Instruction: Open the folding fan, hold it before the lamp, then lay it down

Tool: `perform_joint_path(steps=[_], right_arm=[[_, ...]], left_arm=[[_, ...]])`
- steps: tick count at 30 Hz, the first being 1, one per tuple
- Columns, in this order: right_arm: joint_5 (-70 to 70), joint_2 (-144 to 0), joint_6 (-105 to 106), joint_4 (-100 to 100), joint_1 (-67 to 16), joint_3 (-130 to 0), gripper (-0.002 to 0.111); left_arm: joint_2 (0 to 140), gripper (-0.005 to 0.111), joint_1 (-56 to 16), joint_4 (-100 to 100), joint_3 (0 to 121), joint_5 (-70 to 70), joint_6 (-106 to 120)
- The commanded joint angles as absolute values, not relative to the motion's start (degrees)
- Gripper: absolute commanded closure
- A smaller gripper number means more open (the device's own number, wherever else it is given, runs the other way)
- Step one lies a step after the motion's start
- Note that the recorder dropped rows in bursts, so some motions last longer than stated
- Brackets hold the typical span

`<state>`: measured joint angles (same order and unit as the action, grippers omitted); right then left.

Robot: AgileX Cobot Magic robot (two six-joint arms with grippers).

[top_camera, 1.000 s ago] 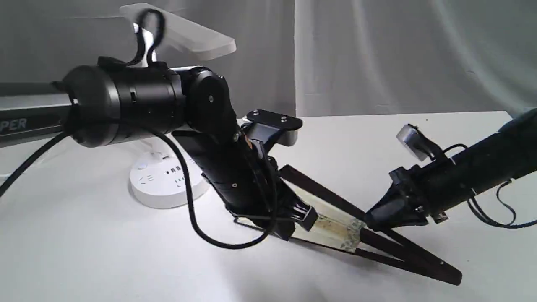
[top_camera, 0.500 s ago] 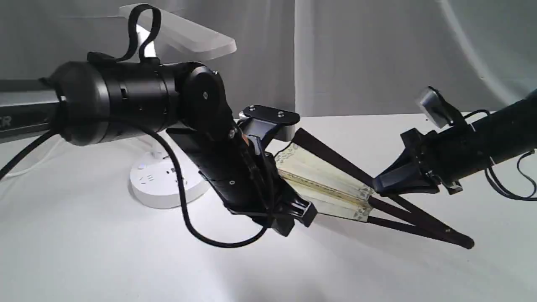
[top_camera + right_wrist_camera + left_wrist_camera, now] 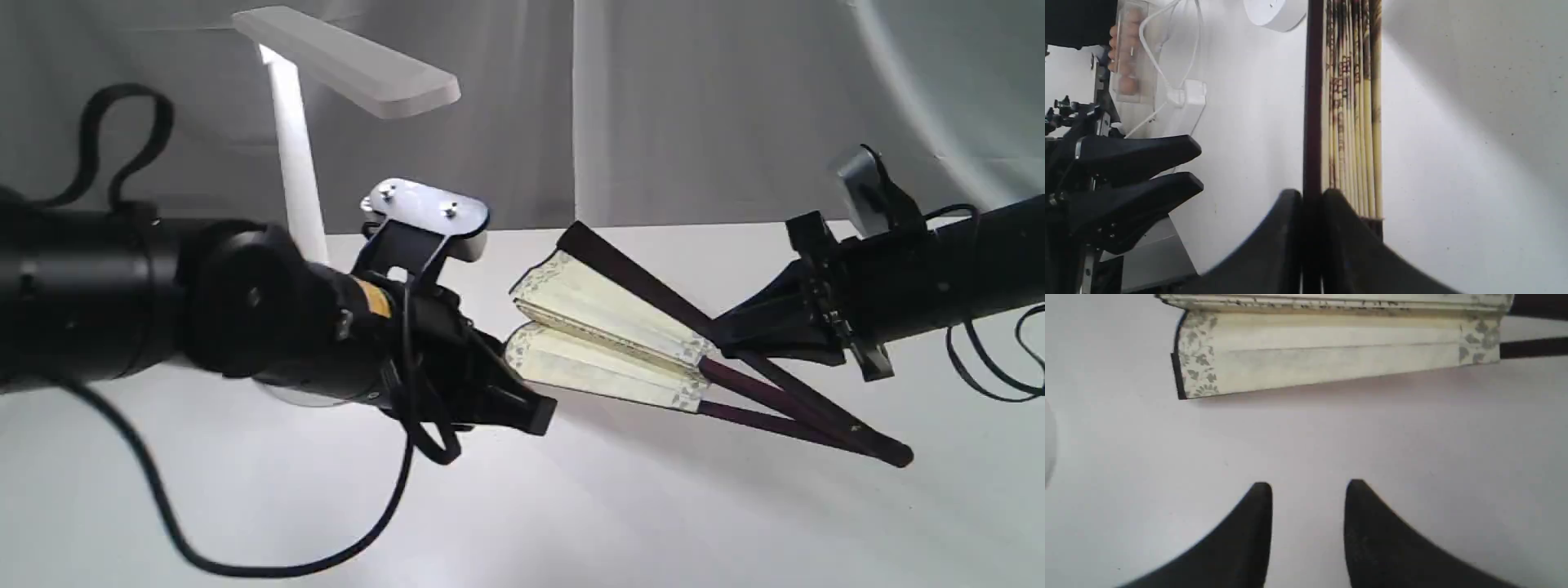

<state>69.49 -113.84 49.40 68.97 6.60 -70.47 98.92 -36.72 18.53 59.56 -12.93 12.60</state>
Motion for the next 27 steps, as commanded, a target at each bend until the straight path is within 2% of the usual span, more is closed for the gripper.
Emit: perform_joint_path(steps=[1,7,13,15,19,21,24,27], right_arm=[[70.0,-112.9,49.4,72.6,6.8,-70.1,0.108],[70.0,-111.5,49.2,75.5,6.7,-70.1,0.108],[70.0,-108.2,49.4,75.9,6.7,-68.3,0.108],[70.0,-107.1,49.6,75.9,6.7,-67.1,0.108],[70.0,-105.4,50.9,76.6,6.7,-64.0,0.108],[70.0,-104.7,52.0,77.9,6.7,-62.3,0.108],[70.0,-103.9,52.7,78.7,6.7,-61.0,0.108],[70.0,-103.6,52.7,78.8,6.7,-60.8,0.108]], left_arm=[[95.1,0.078,-36.6,19.6,52.9,-0.7,11.8],[92.3,0.078,-36.6,20.9,43.4,15.0,8.1],[92.1,0.078,-36.6,17.8,39.2,28.0,6.9],[92.1,0.083,-36.6,14.1,38.2,32.3,2.1],[92.1,0.100,-36.6,7.6,37.0,37.7,-9.8],[92.1,0.104,-36.6,6.8,36.8,38.1,-15.1],[92.2,0.098,-36.6,3.8,36.8,38.0,-20.8],[93.6,0.078,-36.6,0.0,36.8,38.8,-27.9]])
